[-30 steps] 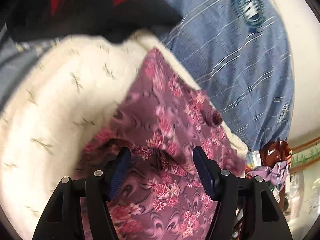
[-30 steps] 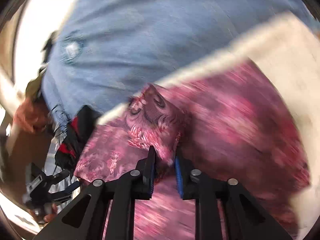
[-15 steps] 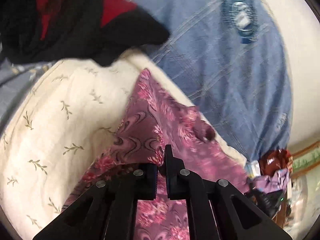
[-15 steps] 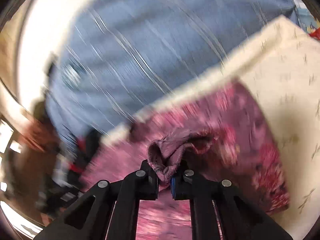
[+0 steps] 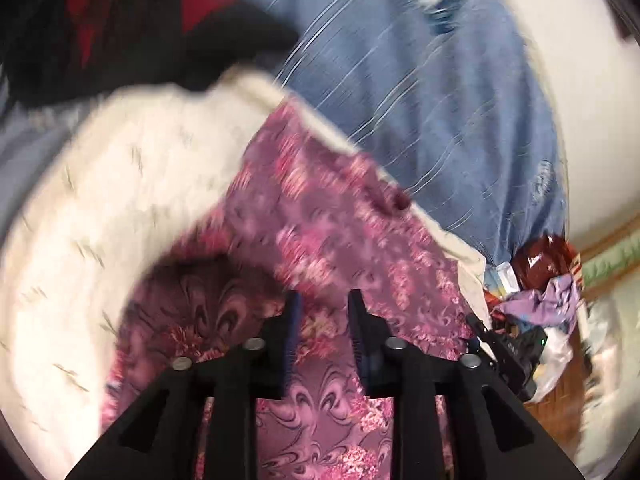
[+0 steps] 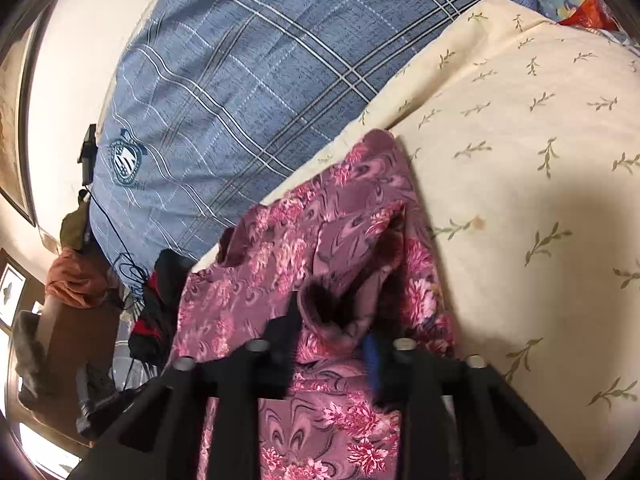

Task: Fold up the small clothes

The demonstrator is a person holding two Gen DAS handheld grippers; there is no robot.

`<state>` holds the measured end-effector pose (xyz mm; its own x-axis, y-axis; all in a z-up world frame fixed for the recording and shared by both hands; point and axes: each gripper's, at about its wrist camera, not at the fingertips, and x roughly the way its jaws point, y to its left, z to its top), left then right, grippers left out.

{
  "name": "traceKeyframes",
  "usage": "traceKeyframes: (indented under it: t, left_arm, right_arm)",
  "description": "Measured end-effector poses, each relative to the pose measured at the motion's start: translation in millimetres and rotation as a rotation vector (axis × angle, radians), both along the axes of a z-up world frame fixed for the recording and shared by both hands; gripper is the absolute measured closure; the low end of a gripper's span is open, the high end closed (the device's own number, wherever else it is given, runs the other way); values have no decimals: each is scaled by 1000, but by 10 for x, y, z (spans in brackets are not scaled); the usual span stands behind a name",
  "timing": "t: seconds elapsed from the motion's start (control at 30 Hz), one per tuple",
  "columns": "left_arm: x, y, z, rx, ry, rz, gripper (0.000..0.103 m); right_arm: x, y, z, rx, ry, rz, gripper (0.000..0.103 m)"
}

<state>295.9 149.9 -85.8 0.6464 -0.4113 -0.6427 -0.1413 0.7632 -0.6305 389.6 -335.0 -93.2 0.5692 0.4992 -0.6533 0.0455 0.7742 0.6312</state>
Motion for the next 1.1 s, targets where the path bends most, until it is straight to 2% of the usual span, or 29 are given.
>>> traceKeyframes:
  t: [0.03,0.1,0.17,0.23,0.3,0.33,0.37,0.43,0.5,0.53,0.6,0.67,0.73,0.77,0.8,0.83,0.87,0.93,1.0,1.1]
  left_arm:
    - [19,-15,96,48,-21,0,70]
    - [161,-22,238,155,-29,24,65]
    - [349,-24,234,205,-14,23,65]
    - [524,-61,100,301,46,37,65]
    - [671,-114,-109,381,136,53,65]
    - [718,-112,-224,403,187,55,66]
    - [748,-71,-353,386,238,67,66]
    - [686,24,-354,275,213,101,67]
    - [609,86,-205,185,150,114,69]
    - [615,86,-136,173,123,113,69]
    - [658,10,0,185,79,94,65]
    - [766,-94,25,227,63,59,64]
    - [904,-196,-140,277,99,40,64]
    - [995,-263,-282,275,140,30,64]
    - [1066,-283,-456,259,190,24,64]
    - [1085,-286,-504,254,167,37,64]
    - [1089,-284,-494,281,139,38,64]
    - [1151,-340,-478,322,162,14,64]
    - [1150,-309,-458,298,191,-6,64]
    - [959,-160,-358,211,221,-28,64]
  right_arm:
    - [27,-13,-3,2,-1,-4,70]
    - [94,15,2,-9,5,3,95]
    - [60,39,138,-7,-54,-5,95]
    - [38,48,200,-38,-74,-13,95]
    - [81,90,133,-153,-8,0,93]
    - [90,93,76,-180,28,11,89]
    - [82,72,34,-177,53,18,89]
    - [3,-26,124,-156,31,-23,85]
    - [-114,-139,347,-149,-74,-102,85]
    - [-144,-165,443,-131,-127,-115,85]
    - [-85,-120,524,-87,-165,-75,84]
    - [20,-11,426,-80,-129,-25,82]
    - [93,73,202,-94,-68,3,82]
    - [125,96,15,-120,-8,-4,85]
    - [116,82,-85,-113,2,-12,87]
    - [73,34,-118,-89,-40,-31,92]
    - [70,-10,-145,-66,-40,-40,95]
    - [92,-84,-168,-15,-10,-57,97]
    - [140,-91,-132,-20,25,-40,97]
    - [68,-72,-17,-69,60,-17,92]
